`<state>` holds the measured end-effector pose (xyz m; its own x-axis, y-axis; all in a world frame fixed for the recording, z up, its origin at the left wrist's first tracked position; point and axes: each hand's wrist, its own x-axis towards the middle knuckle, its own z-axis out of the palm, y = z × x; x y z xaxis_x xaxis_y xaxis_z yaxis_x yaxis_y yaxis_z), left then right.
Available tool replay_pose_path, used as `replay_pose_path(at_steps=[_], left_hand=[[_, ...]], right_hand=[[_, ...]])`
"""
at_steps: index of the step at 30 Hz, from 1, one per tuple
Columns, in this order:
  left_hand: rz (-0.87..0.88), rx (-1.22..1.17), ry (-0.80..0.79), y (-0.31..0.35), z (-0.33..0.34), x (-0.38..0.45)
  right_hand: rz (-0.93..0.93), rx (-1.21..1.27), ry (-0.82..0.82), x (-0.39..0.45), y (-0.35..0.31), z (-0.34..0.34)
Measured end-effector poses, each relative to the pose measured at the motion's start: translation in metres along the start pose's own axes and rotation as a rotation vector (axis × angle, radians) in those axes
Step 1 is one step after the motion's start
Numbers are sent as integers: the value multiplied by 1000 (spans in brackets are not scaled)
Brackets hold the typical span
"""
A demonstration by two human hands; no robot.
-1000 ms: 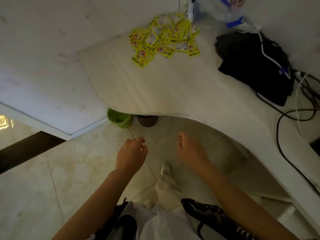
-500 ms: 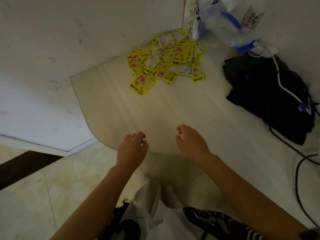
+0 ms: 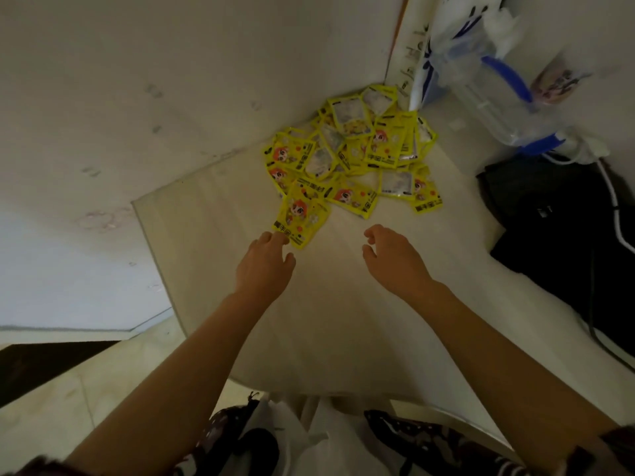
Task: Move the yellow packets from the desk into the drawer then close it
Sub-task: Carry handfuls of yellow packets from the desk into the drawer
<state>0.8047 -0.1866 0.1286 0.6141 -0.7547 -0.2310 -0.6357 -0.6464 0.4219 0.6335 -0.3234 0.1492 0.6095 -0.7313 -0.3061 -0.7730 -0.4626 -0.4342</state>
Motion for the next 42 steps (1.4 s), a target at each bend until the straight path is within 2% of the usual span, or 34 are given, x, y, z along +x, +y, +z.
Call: replay_pose_path(at_steps=[9, 19, 28, 35, 42], left_hand=[[-25, 25, -68, 17, 5, 83], [-116, 92, -27, 22, 31, 117], [-207, 38, -47, 18, 36, 114], [-154, 17, -45, 16, 39, 89], [-129, -195, -25, 23, 24, 103]], right_hand=[[43, -22, -35, 92, -9, -6], [38, -170, -70, 166, -5, 12], [16, -257, 5, 163, 5, 29], [-58, -236, 46, 133, 16, 35], [8, 70, -26, 115, 35, 11]])
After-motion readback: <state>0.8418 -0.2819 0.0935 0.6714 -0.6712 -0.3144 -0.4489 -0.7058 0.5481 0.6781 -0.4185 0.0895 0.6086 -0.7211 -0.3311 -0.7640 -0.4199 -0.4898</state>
